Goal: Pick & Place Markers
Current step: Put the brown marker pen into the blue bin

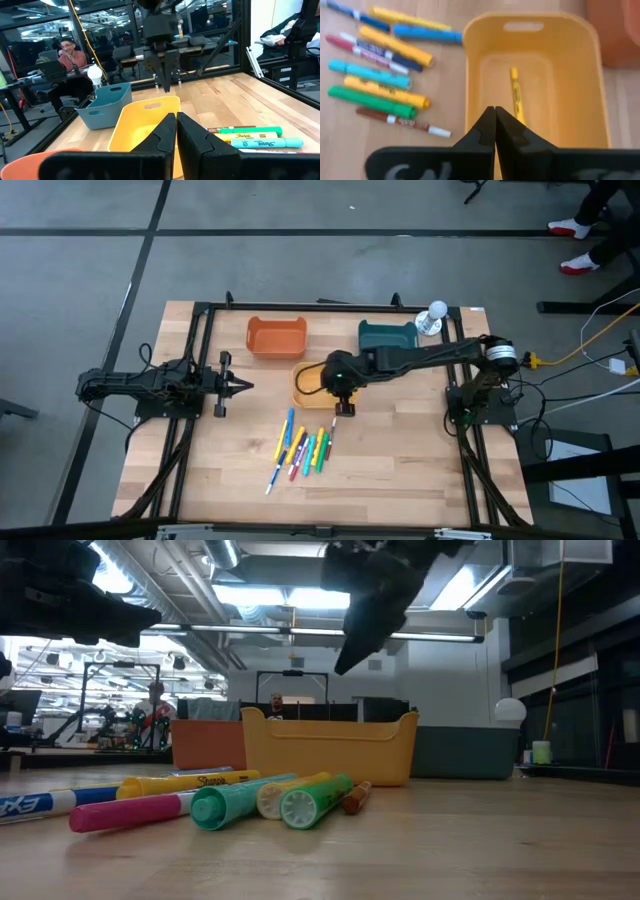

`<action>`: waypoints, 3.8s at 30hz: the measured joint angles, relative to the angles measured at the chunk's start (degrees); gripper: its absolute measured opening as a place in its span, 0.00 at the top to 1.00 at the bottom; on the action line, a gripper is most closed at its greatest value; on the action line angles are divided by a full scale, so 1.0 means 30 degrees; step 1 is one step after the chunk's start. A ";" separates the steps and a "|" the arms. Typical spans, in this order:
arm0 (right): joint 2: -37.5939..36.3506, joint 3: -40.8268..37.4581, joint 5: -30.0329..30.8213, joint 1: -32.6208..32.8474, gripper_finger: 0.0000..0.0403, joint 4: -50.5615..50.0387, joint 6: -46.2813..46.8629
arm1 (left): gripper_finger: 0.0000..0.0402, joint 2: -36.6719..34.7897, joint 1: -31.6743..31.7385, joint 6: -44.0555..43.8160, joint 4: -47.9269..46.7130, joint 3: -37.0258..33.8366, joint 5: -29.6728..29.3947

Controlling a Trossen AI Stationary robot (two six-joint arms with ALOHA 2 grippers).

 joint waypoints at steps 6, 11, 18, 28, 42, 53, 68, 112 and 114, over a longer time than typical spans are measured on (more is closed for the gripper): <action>-0.2554 -0.2833 0.1039 -0.0045 1.00 0.1309 0.0415 | 0.98 0.0000 0.0003 0.0000 -0.0015 0.0004 0.0007; -0.4599 -0.4084 0.1998 -0.0443 1.00 0.1510 0.0433 | 0.97 -0.0005 -0.0001 0.0000 -0.0015 0.0004 0.0007; -0.6987 -0.5040 0.2047 -0.1124 1.00 0.1818 0.0427 | 0.98 0.0000 -0.0004 0.0000 0.0006 0.0004 0.0007; -0.9212 -0.5881 0.2018 -0.1246 1.00 0.2291 0.0384 | 0.98 0.0000 -0.0004 0.0000 0.0000 0.0000 0.0003; -1.0091 -0.5885 0.1993 -0.0397 1.00 0.2446 0.0311 | 0.98 -0.0004 0.0000 0.0000 0.0000 0.0004 0.0004; -1.0086 -0.5887 0.0524 0.1116 1.00 0.2472 -0.1704 | 0.97 -0.0001 -0.0003 0.0000 0.0000 -0.0003 0.0007; -0.9290 -0.5881 -0.3209 0.2915 1.00 0.3001 -0.7894 | 0.97 0.0000 0.0000 -0.0002 0.0000 0.0004 0.0007; -0.0841 0.0195 -0.4531 0.4606 0.87 -0.1962 -1.2157 | 0.98 -0.0003 -0.0001 0.0000 0.0000 0.0004 0.0000; -0.0604 0.0195 -0.4524 0.4721 0.82 -0.2038 -1.2162 | 0.98 -0.0007 -0.0004 0.0000 0.0000 0.0004 0.0000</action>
